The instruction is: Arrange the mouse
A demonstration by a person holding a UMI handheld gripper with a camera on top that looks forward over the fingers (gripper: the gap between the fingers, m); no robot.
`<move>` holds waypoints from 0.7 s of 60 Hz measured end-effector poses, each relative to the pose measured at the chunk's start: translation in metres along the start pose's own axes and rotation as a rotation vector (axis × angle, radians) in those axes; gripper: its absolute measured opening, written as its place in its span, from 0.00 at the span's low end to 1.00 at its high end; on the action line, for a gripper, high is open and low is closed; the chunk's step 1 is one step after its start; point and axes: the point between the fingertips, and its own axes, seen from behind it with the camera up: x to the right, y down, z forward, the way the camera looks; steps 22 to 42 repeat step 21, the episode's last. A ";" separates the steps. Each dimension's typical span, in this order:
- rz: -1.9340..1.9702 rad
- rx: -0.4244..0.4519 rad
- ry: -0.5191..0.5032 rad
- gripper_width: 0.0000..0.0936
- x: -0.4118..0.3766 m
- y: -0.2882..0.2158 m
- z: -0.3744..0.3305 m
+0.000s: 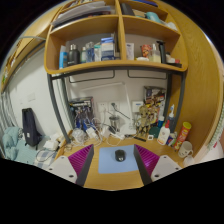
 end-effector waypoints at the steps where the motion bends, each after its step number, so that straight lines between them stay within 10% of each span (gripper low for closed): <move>1: 0.000 0.004 -0.001 0.86 -0.001 -0.002 -0.004; 42: 0.004 0.052 0.000 0.86 -0.013 -0.020 -0.043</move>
